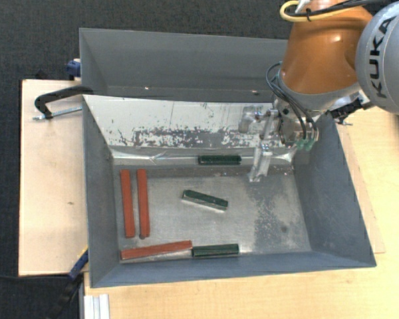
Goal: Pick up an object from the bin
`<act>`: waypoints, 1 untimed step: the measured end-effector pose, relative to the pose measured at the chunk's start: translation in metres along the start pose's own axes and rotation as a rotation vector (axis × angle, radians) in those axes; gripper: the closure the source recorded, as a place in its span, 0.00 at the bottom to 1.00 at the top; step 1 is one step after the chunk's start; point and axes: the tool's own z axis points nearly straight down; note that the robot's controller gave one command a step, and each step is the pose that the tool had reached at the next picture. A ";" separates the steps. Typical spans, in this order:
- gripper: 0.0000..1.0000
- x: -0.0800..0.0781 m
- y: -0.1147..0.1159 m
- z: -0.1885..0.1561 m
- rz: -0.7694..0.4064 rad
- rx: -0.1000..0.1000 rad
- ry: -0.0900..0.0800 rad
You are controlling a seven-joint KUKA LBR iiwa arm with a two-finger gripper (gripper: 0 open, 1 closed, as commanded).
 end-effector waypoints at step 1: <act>0.00 0.008 0.008 0.070 0.044 0.000 -0.003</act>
Offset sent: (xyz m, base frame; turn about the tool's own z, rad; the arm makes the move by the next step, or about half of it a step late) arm -0.0219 0.0151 -0.1520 -0.2475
